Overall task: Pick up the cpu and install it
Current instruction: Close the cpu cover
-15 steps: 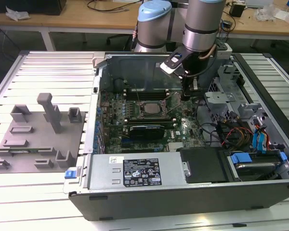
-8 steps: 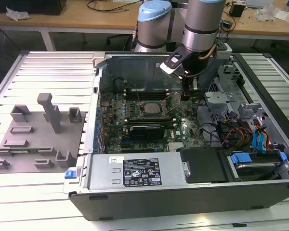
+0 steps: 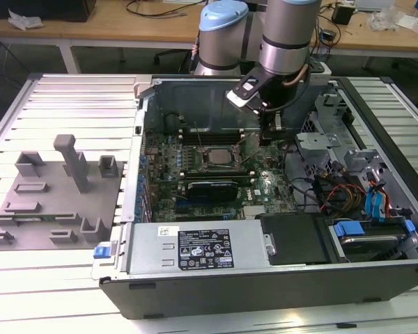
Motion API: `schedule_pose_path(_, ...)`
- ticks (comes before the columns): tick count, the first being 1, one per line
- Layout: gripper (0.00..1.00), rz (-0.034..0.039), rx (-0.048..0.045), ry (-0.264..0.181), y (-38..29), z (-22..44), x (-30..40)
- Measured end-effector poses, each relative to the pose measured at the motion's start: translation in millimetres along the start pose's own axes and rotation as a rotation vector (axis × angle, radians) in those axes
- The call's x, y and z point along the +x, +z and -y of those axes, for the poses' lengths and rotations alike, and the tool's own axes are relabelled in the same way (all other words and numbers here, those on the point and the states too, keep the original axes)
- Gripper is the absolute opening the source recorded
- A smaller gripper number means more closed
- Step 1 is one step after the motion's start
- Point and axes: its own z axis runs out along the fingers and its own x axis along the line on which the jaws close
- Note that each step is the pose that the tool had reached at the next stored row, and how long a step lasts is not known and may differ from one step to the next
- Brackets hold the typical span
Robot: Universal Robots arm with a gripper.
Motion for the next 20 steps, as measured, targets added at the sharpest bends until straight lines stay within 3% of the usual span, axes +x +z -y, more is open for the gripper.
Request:
schedule_pose_path(4,0.11,-0.0008,-0.0002,0.000,-0.4,10.7,0.0)
schedule_pose_path(10,0.11,-0.0017,-0.0004,0.000,-0.8,20.4,0.1)
schedule_pose_path(13,0.11,-0.0028,-0.0012,0.000,-1.3,31.3,0.1)
schedule_pose_path(17,0.11,-0.0035,-0.0024,0.000,-1.6,41.0,0.1)
schedule_pose_path(20,0.11,-0.0040,-0.0044,0.001,-2.0,53.1,0.2)
